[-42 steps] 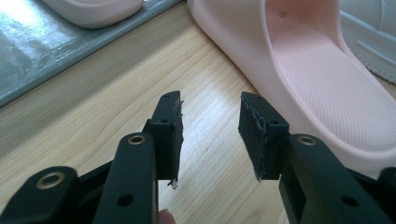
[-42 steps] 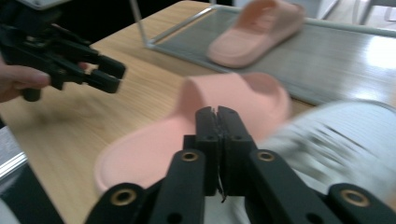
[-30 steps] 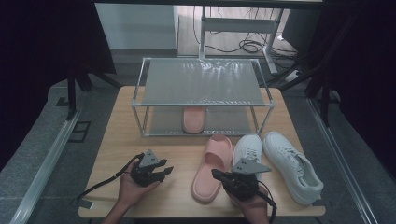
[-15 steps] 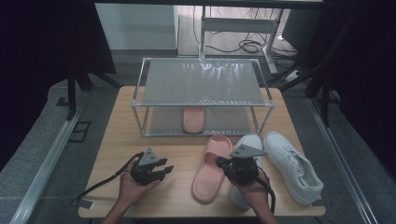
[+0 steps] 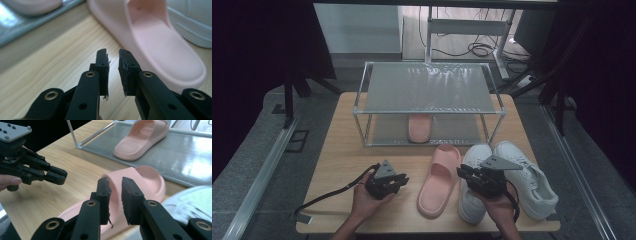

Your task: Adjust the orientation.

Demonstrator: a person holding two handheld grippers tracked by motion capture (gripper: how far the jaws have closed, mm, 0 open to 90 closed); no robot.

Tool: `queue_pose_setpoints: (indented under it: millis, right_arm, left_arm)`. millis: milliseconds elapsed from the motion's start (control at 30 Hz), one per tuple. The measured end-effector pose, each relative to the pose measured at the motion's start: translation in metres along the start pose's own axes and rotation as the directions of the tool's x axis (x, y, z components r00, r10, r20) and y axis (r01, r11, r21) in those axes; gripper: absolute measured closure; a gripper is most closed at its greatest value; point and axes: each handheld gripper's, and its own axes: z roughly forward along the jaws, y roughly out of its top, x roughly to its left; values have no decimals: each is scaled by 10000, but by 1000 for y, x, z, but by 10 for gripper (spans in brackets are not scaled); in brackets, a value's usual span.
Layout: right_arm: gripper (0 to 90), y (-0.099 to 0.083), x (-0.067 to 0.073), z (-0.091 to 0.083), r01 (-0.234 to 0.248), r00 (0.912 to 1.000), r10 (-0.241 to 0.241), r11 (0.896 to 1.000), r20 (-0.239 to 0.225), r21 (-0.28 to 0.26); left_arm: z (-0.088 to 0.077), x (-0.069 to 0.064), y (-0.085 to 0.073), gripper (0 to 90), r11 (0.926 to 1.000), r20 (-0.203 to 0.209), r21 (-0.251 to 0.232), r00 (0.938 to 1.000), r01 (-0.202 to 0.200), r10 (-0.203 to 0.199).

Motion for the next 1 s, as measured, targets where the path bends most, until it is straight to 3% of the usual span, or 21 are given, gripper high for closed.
queue_pose_setpoints:
  millis: [100, 167, 300, 367, 467, 567, 600, 633, 733, 1000]
  right_arm:
    - [746, -3, -6, -6, -99, 9999, 100, 9999, 41, -43]
    - [734, -9, -15, -12, -307, 9995, 309, 9994, 100, -178]
    - [725, -13, -22, -13, -556, 9984, 559, 9980, 87, -310]
    - [719, -16, -26, -13, -666, 9977, 670, 9969, 68, -419]
    - [714, -16, -29, -14, -646, 9978, 652, 9971, 117, -410]
    - [714, -17, -32, -18, -740, 9970, 750, 9959, 184, -520]
    - [714, -17, -33, -18, -753, 9968, 765, 9958, 211, -527]
    - [714, -17, -33, -18, -753, 9968, 765, 9958, 211, -527]
    - [714, -19, -35, -20, -814, 9961, 831, 9950, 283, -580]
    - [713, -20, -39, -21, -878, 9951, 903, 9943, 399, -598]
  left_arm:
    - [5, -13, 11, 790, 9997, 345, -90, 9992, -217, 220]
    - [12, -29, 20, 765, 9991, 963, -21, 9945, -412, 412]
    - [23, -45, 29, 750, 9975, 1246, 77, 9899, -698, 683]
    - [37, -55, 38, 791, 9955, 1346, 232, 9870, -920, 881]
    - [49, -62, 46, 828, 9954, 1528, 222, 9843, -931, 887]
    - [56, -66, 50, 840, 9957, 1566, 231, 9840, -897, 850]
    - [61, -68, 53, 849, 9977, 1759, 136, 9824, -662, 628]
    - [61, -68, 53, 854, 9977, 1759, 136, 9824, -662, 628]
    - [71, -64, 53, 873, 9998, 1905, 151, 9816, -142, 111]
    - [77, -67, 49, 891, 9996, 2083, 267, 9781, -124, 66]
